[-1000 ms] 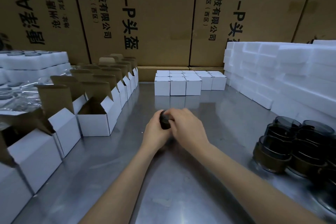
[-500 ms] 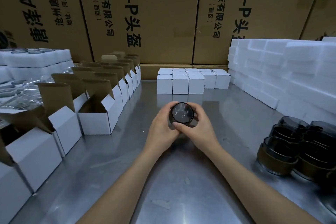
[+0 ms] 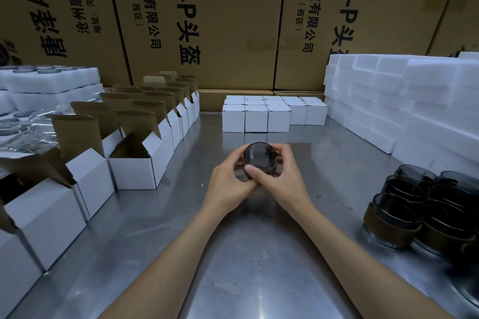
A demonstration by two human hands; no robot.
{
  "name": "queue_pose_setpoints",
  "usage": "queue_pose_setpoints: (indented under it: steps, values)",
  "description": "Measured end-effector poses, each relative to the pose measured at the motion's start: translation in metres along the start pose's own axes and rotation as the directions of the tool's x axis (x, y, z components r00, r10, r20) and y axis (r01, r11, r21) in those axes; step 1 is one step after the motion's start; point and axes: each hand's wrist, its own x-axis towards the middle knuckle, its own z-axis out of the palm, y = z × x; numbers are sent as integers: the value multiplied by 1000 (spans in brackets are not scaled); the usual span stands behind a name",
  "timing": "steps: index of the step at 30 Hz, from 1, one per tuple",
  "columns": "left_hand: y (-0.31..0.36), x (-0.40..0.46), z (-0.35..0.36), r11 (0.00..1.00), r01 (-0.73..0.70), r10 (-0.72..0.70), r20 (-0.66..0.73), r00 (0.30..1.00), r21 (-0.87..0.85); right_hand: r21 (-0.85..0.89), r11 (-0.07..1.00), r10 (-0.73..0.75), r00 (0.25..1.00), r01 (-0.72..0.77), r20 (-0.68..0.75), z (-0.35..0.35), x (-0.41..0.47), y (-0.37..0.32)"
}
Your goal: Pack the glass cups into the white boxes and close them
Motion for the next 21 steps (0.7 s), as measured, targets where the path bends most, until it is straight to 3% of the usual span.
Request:
queue_pose_setpoints:
  steps: [4,7,10,15,21]
  values:
    - [5,2,1,977,180,-183,-17,983,-118,222,965,106,982,-139,154,-2,-3,-9]
    - [13,7,-2,890,393,-395,40,918,-231,208,961,135,968,-180,213,-1,-4,-10]
    - [16,10,-8,826,507,-497,105,861,-247,174,955,202,955,-242,218,-2,-5,-11]
    - [15,9,-5,832,524,-510,122,852,-182,224,923,262,937,-314,233,-4,-4,-9]
    - [10,9,-2,854,374,-385,44,922,-361,323,885,250,927,-336,278,-4,-5,-13]
